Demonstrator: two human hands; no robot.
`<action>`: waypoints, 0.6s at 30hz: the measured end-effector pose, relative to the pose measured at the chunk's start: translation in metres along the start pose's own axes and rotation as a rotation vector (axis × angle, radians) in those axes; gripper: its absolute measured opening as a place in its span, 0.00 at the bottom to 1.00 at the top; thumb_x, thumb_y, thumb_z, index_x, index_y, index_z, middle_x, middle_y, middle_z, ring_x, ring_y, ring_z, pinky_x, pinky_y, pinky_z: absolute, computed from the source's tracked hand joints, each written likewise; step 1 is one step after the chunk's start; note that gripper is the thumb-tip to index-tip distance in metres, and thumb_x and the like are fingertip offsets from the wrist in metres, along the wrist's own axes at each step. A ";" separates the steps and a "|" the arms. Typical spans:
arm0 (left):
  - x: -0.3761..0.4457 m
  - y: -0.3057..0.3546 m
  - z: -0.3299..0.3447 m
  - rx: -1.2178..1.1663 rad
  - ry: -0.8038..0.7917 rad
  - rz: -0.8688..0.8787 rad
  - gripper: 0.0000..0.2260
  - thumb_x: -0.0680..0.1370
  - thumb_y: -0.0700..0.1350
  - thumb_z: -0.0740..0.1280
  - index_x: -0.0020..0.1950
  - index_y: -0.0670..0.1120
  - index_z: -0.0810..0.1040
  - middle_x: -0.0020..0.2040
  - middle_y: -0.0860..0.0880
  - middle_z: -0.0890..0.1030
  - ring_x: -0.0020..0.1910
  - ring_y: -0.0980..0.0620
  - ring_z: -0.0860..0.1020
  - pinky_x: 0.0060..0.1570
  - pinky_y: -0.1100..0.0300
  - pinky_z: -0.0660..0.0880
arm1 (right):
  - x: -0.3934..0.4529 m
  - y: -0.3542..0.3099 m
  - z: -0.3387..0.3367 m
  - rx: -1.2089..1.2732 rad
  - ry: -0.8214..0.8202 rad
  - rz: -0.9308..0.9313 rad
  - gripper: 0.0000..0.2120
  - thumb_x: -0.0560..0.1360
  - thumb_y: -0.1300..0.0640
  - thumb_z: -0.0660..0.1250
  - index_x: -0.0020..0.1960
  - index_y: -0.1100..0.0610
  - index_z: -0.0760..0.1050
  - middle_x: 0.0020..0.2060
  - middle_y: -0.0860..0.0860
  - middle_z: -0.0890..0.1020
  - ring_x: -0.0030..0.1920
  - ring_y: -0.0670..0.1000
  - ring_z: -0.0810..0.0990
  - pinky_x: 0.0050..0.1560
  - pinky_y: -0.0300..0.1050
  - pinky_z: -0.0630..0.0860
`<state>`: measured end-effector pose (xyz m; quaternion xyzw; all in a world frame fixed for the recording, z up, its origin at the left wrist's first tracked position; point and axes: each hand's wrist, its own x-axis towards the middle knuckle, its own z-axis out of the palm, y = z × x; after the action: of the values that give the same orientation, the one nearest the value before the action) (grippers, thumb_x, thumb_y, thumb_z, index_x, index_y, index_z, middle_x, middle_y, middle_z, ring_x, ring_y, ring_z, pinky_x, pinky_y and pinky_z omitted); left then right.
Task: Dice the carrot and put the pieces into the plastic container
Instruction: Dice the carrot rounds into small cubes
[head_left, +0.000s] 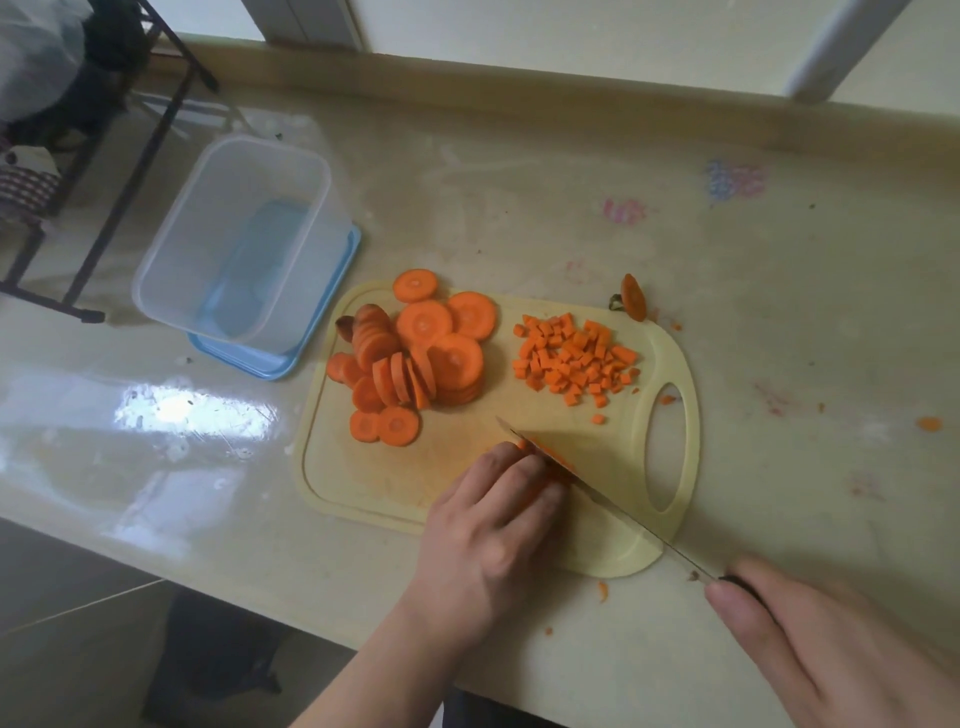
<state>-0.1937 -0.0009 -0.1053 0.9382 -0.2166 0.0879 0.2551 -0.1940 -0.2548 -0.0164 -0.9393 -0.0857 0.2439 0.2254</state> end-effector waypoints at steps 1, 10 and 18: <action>0.001 0.000 0.000 -0.003 0.012 0.003 0.09 0.76 0.34 0.74 0.56 0.40 0.84 0.59 0.43 0.82 0.61 0.41 0.78 0.58 0.51 0.76 | 0.005 0.000 -0.001 -0.006 -0.012 -0.002 0.32 0.71 0.26 0.36 0.39 0.48 0.67 0.29 0.45 0.75 0.29 0.40 0.74 0.34 0.38 0.72; 0.001 -0.002 0.005 -0.021 0.039 0.001 0.12 0.74 0.35 0.75 0.58 0.40 0.84 0.59 0.42 0.82 0.61 0.40 0.79 0.58 0.49 0.77 | 0.020 -0.010 0.007 -0.032 -0.171 -0.006 0.40 0.59 0.24 0.22 0.40 0.46 0.64 0.34 0.48 0.76 0.37 0.46 0.76 0.42 0.43 0.74; -0.002 -0.002 0.008 -0.006 0.100 -0.002 0.09 0.75 0.35 0.76 0.55 0.38 0.84 0.55 0.41 0.81 0.57 0.40 0.78 0.54 0.49 0.76 | 0.028 0.018 0.000 0.162 0.022 -0.081 0.29 0.73 0.27 0.41 0.37 0.47 0.68 0.30 0.44 0.76 0.29 0.45 0.73 0.32 0.40 0.67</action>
<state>-0.1945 -0.0029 -0.1137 0.9321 -0.2031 0.1336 0.2683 -0.1689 -0.2631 -0.0360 -0.9164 -0.1012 0.2305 0.3112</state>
